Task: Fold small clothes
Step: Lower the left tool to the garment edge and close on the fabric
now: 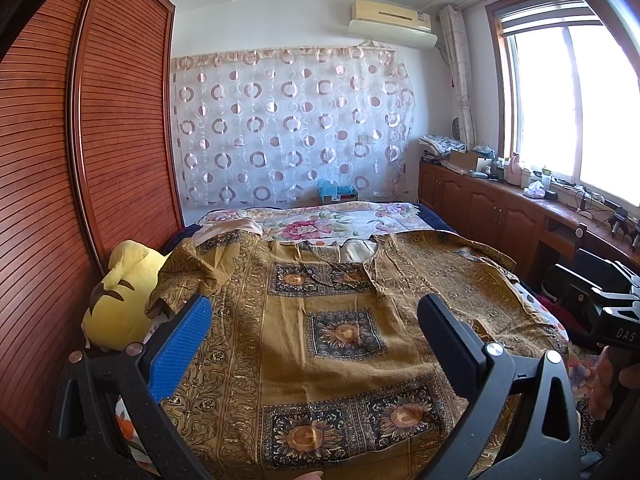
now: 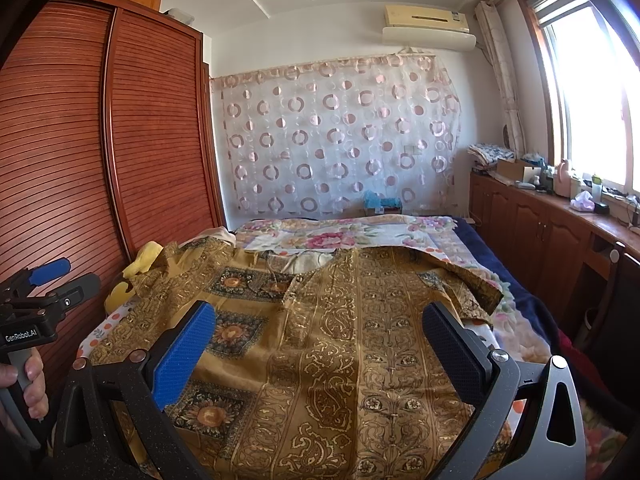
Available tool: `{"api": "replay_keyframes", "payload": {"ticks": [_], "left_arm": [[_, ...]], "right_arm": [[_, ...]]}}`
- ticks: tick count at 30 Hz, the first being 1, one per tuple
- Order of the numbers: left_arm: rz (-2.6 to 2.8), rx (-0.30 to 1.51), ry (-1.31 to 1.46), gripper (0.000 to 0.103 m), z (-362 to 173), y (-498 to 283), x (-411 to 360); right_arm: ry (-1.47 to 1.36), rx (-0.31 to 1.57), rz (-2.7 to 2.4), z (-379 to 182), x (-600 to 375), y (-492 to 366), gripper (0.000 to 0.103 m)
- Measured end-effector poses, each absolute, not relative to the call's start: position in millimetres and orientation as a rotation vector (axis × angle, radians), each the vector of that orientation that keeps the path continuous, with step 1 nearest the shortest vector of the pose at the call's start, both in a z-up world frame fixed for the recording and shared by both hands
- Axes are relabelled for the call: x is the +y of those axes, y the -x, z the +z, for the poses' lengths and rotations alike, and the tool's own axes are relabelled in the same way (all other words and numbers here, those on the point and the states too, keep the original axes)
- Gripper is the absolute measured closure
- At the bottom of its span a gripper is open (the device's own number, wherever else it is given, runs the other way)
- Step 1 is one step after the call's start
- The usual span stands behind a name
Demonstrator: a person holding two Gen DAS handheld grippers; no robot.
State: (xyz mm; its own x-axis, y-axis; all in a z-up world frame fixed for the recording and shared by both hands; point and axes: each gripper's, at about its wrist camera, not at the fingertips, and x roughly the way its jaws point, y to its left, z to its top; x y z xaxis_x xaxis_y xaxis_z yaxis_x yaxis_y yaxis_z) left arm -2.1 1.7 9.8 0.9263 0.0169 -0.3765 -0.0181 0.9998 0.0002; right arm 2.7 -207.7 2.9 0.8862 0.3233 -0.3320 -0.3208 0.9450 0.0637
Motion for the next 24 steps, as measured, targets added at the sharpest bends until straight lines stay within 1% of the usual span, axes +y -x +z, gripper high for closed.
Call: {"api": "replay_keyframes", "payload": {"ticks": [10,24], "left_arm": [[0.013,0.410,0.007,0.000,15.3,1.9,1.3],[0.085,0.545,0.039,0.000,-35.8,-33.9,72.9]], "right_arm": [[-0.012,0.352,0.358,-0.5,-205.0,-6.1,0.000],[0.063,0.368,0.488,-22.7,-165.3,-64.1,0.000]]}}
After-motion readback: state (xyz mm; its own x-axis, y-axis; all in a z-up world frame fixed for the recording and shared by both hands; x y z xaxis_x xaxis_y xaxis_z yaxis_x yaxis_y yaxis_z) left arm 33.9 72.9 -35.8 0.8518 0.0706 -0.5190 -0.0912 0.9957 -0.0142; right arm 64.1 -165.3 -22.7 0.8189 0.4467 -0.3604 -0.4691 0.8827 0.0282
